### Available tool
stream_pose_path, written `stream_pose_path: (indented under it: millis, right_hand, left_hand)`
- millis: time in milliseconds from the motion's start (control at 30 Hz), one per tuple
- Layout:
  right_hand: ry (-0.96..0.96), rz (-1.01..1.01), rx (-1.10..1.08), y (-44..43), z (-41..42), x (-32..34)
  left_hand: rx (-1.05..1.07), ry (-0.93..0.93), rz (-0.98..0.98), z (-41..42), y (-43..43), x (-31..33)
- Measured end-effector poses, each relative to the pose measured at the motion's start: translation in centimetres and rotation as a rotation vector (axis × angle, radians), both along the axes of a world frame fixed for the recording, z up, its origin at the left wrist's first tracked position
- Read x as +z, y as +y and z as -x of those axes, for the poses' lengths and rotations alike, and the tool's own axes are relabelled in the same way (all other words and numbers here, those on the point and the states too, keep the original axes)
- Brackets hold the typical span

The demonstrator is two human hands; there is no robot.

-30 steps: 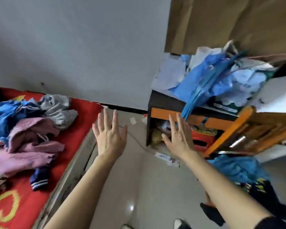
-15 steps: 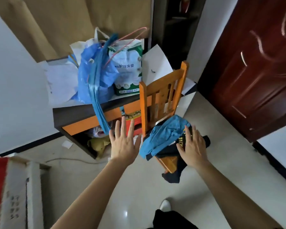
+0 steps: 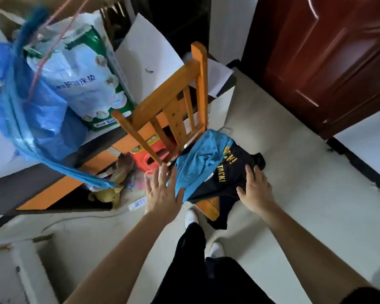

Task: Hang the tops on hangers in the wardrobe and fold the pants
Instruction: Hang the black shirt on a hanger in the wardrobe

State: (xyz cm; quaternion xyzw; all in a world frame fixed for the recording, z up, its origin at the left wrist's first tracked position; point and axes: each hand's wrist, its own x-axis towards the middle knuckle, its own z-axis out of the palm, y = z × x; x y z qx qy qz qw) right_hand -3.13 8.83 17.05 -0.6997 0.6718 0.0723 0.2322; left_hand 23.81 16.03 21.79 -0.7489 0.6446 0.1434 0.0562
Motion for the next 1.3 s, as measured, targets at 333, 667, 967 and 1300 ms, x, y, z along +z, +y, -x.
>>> stream_pose_path:
  millis: [333, 667, 967, 1300]
  right_hand:
    - [-0.048, -0.325, -0.430, -1.6, 3.2, -13.0]
    - [-0.482, -0.327, -0.995, -6.4, 3.1, -28.5]
    - [-0.376, -0.400, -0.870, -3.9, 6.5, -34.6]
    - [-0.162, -0.832, -0.392, 2.0, 9.1, -32.2]
  left_hand:
    - [-0.236, 0.095, -0.282, 4.3, -11.3, -16.9]
    - [-0.041, 0.140, -0.147, 10.0, -17.4, -31.8]
    - [-0.181, -0.132, -0.435, 12.8, -12.8, -37.9]
    - [-0.186, 0.016, -0.036, 13.8, -9.6, -36.2]
